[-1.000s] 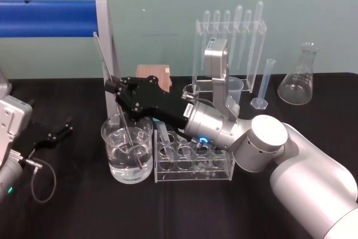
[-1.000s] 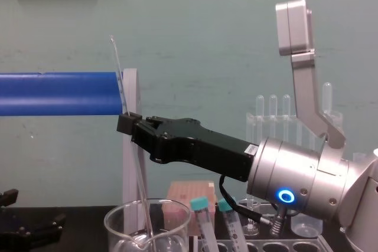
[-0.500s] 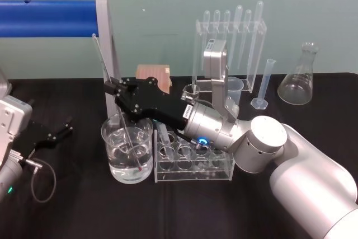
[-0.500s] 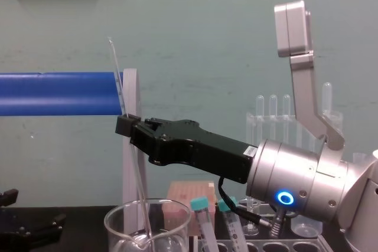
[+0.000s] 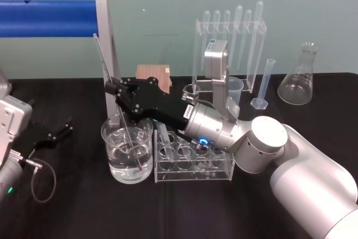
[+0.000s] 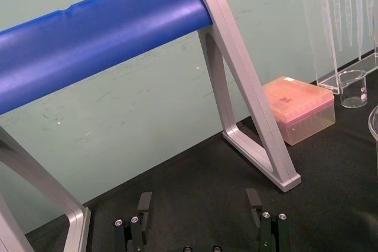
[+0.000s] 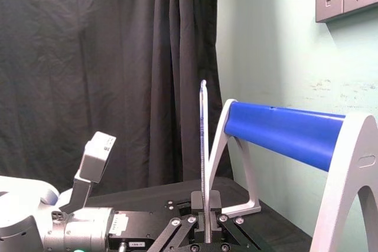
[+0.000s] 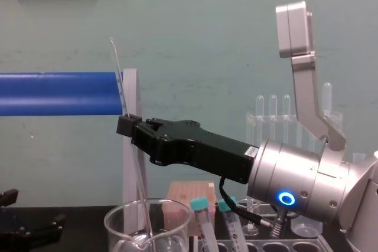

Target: Hold the thermometer with one hand and immerse one end into the beaker, then reinsert it into the test tube rack.

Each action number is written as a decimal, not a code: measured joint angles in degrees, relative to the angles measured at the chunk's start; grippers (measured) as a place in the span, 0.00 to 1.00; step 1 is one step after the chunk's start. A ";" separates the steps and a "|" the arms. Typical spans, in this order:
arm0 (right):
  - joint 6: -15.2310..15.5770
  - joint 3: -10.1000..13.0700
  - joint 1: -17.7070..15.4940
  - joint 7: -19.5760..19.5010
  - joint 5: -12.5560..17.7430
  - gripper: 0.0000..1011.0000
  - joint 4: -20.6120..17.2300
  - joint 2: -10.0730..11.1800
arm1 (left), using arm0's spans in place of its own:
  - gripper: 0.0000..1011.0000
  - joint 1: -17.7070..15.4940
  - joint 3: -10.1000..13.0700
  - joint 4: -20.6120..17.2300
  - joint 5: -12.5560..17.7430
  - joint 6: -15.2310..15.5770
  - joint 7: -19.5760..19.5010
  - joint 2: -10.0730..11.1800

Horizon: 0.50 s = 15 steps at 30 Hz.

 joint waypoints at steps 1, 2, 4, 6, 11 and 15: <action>0.00 0.01 0.00 0.00 0.02 0.05 -0.01 0.00 | 1.00 0.00 0.00 0.00 0.00 0.00 0.00 0.00; 0.00 0.02 0.00 0.00 0.02 0.05 -0.02 0.01 | 1.00 0.00 0.00 0.00 0.00 0.00 0.00 0.00; 0.00 0.03 0.00 0.00 0.04 0.05 -0.01 0.00 | 1.00 0.00 0.00 0.00 0.00 0.00 0.00 0.00; 0.00 0.03 0.05 0.02 0.04 0.05 0.05 -0.01 | 1.00 0.00 0.00 0.00 0.00 0.00 0.00 0.00; -0.02 0.02 0.09 -0.02 -0.07 0.05 0.07 -0.02 | 1.00 0.00 0.00 0.00 0.00 0.00 0.00 0.00; -0.03 0.00 0.10 -0.03 -0.21 0.05 0.11 0.01 | 1.00 0.00 0.00 0.00 0.00 0.00 0.00 0.00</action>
